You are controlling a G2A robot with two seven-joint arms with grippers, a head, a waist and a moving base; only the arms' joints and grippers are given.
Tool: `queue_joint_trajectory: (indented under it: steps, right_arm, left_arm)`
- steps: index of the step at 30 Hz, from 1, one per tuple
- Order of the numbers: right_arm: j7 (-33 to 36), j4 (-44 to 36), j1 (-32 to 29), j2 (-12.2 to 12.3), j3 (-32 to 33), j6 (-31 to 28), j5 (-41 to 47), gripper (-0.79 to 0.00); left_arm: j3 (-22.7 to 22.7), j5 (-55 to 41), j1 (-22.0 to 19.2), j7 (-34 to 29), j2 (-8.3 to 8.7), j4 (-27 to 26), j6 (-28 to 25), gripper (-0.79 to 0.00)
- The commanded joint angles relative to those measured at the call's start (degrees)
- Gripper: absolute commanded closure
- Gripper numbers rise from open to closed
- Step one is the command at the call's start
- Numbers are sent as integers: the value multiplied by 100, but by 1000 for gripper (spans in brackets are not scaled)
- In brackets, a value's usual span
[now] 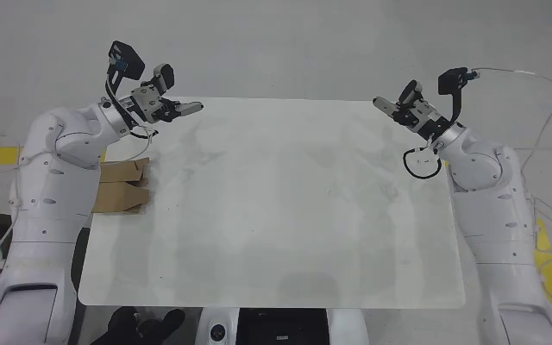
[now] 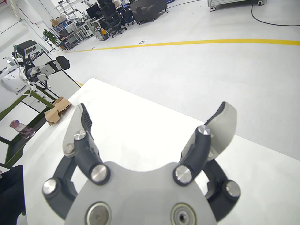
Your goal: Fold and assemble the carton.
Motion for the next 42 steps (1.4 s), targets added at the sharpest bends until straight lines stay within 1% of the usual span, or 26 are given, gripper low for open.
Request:
queue_joint_trajectory:
  steps: [1, 32, 35, 37, 40, 42]
  right_arm:
    - [0, 0, 0, 0, 0, 0, 0, -784]
    - [0, 0, 0, 0, 0, 0, 0, -784]
    - [0, 0, 0, 0, 0, 0, 0, -785]
    - [0, 0, 0, 0, 0, 0, 0, -785]
    - [0, 0, 0, 0, 0, 0, 0, -785]
    - [0, 0, 0, 0, 0, 0, 0, -785]
  left_arm:
    - [0, 0, 0, 0, 0, 0, 0, -784]
    - [0, 0, 0, 0, 0, 0, 0, -785]
    - [-26, -121, 123, 46, 2, -158, 209, -785]
    - [-75, -457, 213, -121, 12, -193, 422, -785]
    - [-200, -1240, 229, -824, 62, -257, 614, -785]
    - [-307, -1829, 225, -1401, 106, -232, 861, -785]
